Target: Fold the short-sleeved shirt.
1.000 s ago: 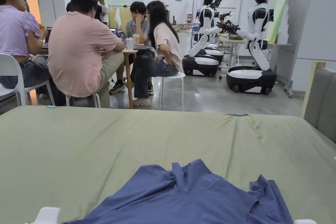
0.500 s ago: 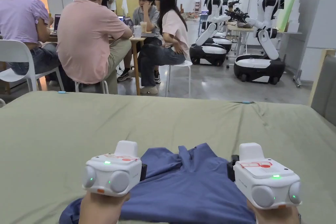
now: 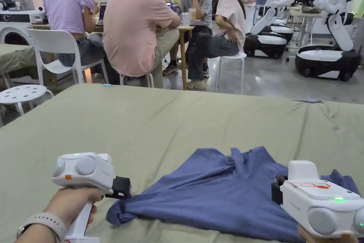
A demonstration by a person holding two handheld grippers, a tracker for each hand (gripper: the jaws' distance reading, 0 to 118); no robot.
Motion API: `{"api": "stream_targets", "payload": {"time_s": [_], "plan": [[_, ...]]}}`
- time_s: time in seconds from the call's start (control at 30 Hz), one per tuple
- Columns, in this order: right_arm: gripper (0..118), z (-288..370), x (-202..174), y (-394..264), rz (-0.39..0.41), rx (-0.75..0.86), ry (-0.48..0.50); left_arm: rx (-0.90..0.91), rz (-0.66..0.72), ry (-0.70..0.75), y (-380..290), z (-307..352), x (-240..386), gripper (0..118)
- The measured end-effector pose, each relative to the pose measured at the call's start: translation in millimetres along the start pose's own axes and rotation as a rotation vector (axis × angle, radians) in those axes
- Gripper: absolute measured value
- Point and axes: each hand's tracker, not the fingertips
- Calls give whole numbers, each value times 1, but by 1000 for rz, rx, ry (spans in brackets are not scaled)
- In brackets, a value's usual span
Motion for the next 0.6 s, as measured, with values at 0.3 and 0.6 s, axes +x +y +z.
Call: {"api": "stream_targets", "payload": {"time_s": [0.3,0.6], "plan": [[0,-23,4,-3,5,-43,5,-224,7,4,-13,-66,-5,61],[0,-112,95,39,-4,-166,-134,112,-82,2,-35,-26,6,1]]}}
